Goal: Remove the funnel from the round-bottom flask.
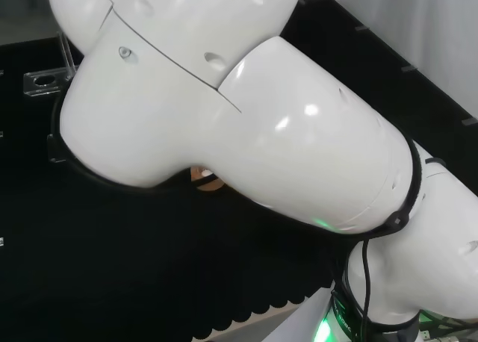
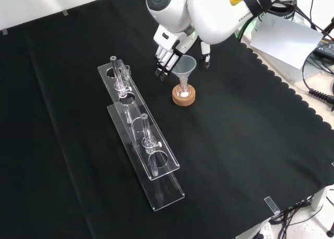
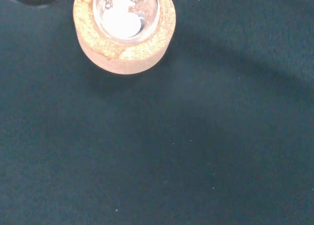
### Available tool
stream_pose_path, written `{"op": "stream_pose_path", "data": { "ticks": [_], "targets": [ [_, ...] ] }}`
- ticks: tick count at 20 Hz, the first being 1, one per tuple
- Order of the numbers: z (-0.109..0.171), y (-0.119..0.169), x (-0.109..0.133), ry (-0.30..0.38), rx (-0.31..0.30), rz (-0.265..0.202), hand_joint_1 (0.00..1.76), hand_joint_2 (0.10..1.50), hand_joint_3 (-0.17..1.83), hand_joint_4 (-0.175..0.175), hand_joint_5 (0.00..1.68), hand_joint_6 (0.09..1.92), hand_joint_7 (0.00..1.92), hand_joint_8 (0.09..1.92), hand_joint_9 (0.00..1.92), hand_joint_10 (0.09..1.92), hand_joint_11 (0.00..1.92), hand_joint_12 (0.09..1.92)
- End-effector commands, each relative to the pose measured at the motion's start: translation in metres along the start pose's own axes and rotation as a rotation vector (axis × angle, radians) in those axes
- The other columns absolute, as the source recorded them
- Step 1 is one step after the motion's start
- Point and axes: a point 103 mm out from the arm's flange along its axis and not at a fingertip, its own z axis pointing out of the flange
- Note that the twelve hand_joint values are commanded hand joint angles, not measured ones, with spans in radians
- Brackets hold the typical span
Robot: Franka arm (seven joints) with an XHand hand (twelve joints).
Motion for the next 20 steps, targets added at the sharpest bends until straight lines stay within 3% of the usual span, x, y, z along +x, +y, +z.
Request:
{"op": "stream_pose_path", "data": {
  "ticks": [1, 7, 10, 14, 20],
  "targets": [
    [0.000, 0.002, 0.001, -0.045, -0.009, 0.005, 0.72, 0.68, 0.34, -0.104, 0.13, 0.09, 0.01, 0.62, 0.36, 0.73, 0.47, 1.39],
    [-0.009, 0.000, 0.002, -0.109, -0.081, 0.027, 0.81, 0.71, 0.51, -0.059, 0.52, 0.11, 0.24, 0.67, 0.67, 0.56, 0.55, 1.31],
    [-0.016, -0.004, 0.000, -0.123, -0.113, 0.030, 0.85, 0.73, 0.57, -0.033, 0.70, 0.37, 0.37, 0.63, 0.82, 0.47, 0.60, 1.28],
    [-0.027, -0.011, -0.003, -0.130, -0.121, 0.033, 0.86, 0.73, 0.60, -0.020, 0.73, 0.61, 0.44, 0.63, 0.89, 0.44, 0.62, 1.27],
    [-0.046, -0.026, -0.009, -0.126, -0.090, 0.037, 0.87, 0.73, 0.61, -0.021, 0.73, 0.66, 0.44, 0.63, 0.90, 0.43, 0.62, 1.26]
  ]
}}
